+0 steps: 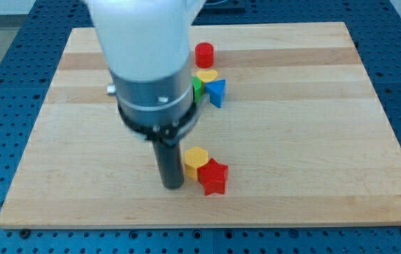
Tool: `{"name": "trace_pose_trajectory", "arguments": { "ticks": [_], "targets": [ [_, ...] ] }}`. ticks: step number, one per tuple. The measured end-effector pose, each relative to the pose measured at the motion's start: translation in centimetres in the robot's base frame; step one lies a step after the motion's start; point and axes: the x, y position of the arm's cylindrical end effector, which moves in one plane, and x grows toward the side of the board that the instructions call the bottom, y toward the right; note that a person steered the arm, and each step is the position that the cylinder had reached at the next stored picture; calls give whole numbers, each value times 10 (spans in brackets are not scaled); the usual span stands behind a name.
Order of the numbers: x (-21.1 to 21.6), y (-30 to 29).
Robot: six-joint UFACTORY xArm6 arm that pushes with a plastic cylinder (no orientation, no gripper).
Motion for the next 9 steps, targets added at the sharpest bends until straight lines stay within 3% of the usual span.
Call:
{"name": "trace_pose_trajectory", "arguments": {
  "ticks": [2, 6, 8, 9],
  "targets": [
    [28, 63],
    [-107, 60],
    [-21, 34],
    [-29, 5]
  ]
}}
